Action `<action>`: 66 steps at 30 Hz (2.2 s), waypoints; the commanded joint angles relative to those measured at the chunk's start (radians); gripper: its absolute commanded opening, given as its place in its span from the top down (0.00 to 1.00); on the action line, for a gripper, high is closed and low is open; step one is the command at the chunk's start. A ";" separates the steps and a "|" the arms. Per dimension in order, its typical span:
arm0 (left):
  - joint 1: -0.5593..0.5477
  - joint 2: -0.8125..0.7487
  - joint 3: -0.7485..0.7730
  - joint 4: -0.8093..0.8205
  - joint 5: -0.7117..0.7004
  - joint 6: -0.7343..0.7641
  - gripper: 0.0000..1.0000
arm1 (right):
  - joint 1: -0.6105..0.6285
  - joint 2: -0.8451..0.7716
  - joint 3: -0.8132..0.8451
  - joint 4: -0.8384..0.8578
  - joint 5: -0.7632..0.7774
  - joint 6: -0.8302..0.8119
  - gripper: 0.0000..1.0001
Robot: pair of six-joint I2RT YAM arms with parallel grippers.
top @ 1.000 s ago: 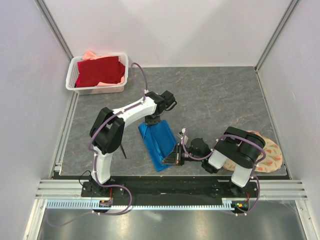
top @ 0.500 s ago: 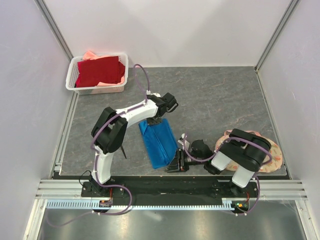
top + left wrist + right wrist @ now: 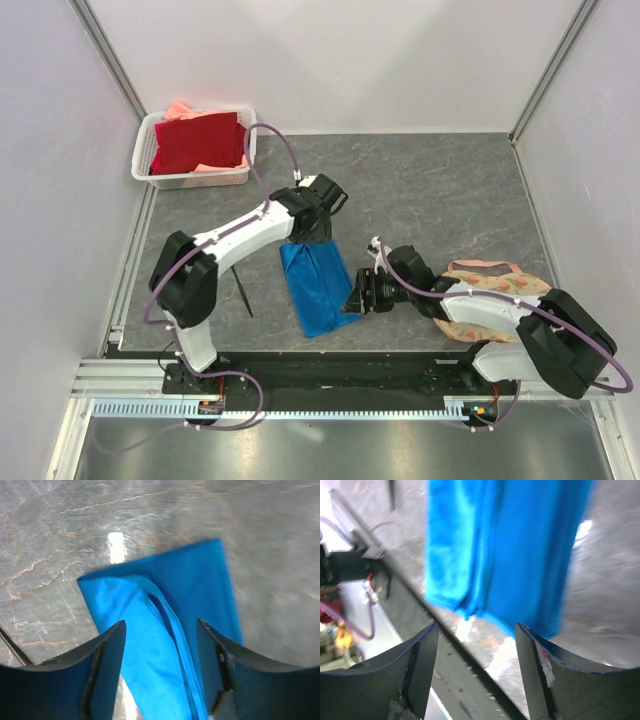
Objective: Fold the napkin into a case and place the utensils inside
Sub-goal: Fold the lower triangle-folded napkin at the center of the board, then smooth out the 2/3-rectangle-folded napkin at the center of the board.
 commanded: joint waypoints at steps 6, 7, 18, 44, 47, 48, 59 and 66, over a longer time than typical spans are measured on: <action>0.036 -0.219 -0.113 0.088 0.180 0.094 0.62 | -0.073 0.209 0.240 -0.118 -0.021 -0.128 0.41; 0.054 -0.210 -0.124 0.097 0.212 0.094 0.66 | -0.073 0.230 0.250 -0.087 -0.027 -0.122 0.43; 0.217 -0.119 -0.217 0.238 0.442 0.071 0.94 | -0.075 0.467 0.546 -0.117 0.010 -0.183 0.61; 0.309 -0.300 -0.467 0.341 0.487 0.027 0.98 | -0.104 0.811 0.991 -0.269 0.128 -0.295 0.69; 0.332 -0.266 -0.426 0.346 0.520 0.024 0.98 | -0.112 0.833 1.008 -0.272 0.114 -0.295 0.76; 0.335 -0.254 -0.412 0.347 0.527 0.025 0.98 | -0.112 0.836 1.009 -0.272 0.108 -0.294 0.77; 0.320 -0.194 -0.363 0.367 0.637 0.008 0.98 | -0.121 0.762 1.034 -0.349 0.120 -0.332 0.57; 0.228 -0.248 -0.456 0.413 0.671 -0.030 0.98 | -0.127 0.558 0.847 -0.420 0.166 -0.332 0.33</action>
